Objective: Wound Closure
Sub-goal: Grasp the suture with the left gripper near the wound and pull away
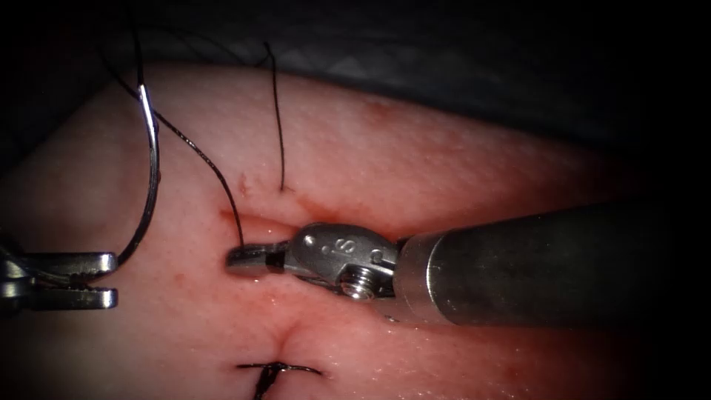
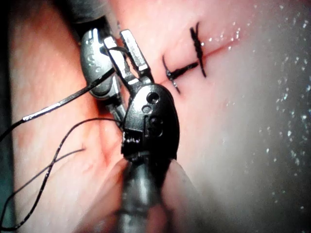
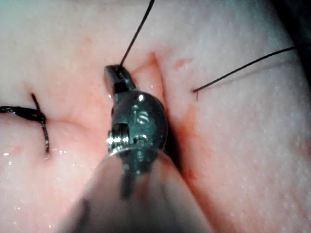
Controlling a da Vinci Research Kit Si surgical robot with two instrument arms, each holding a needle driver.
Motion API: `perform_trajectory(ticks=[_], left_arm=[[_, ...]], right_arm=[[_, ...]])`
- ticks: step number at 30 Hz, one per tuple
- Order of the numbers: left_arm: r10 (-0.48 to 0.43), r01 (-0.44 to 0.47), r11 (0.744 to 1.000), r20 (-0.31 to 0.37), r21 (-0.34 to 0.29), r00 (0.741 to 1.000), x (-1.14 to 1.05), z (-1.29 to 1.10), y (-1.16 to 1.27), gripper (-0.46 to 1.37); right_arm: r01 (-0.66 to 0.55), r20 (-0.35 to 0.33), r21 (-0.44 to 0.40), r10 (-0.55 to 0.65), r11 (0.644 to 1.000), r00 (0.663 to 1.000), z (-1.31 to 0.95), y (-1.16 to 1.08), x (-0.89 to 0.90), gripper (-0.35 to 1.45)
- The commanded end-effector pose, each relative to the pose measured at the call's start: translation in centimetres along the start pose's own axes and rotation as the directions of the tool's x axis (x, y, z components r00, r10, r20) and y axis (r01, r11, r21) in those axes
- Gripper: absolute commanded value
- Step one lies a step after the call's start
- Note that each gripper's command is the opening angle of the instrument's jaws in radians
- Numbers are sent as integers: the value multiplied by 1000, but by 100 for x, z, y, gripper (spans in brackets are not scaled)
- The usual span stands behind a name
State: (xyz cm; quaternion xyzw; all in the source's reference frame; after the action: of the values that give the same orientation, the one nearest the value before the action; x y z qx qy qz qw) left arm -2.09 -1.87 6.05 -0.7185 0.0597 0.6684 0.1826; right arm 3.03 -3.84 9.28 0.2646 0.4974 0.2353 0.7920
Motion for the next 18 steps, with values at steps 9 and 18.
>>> perform_trajectory(ticks=[9, 18], left_arm=[[10, -12, 999, 40, 53, 999, -5, 5, -26, -35], [-5, 1, 997, 53, 76, 999, -11, 5, -33, -35]], right_arm=[[26, 43, 74, -29, 997, 999, -4, -76, 2, -35], [30, 44, 116, -35, 993, 998, 4, -137, 28, -35]])
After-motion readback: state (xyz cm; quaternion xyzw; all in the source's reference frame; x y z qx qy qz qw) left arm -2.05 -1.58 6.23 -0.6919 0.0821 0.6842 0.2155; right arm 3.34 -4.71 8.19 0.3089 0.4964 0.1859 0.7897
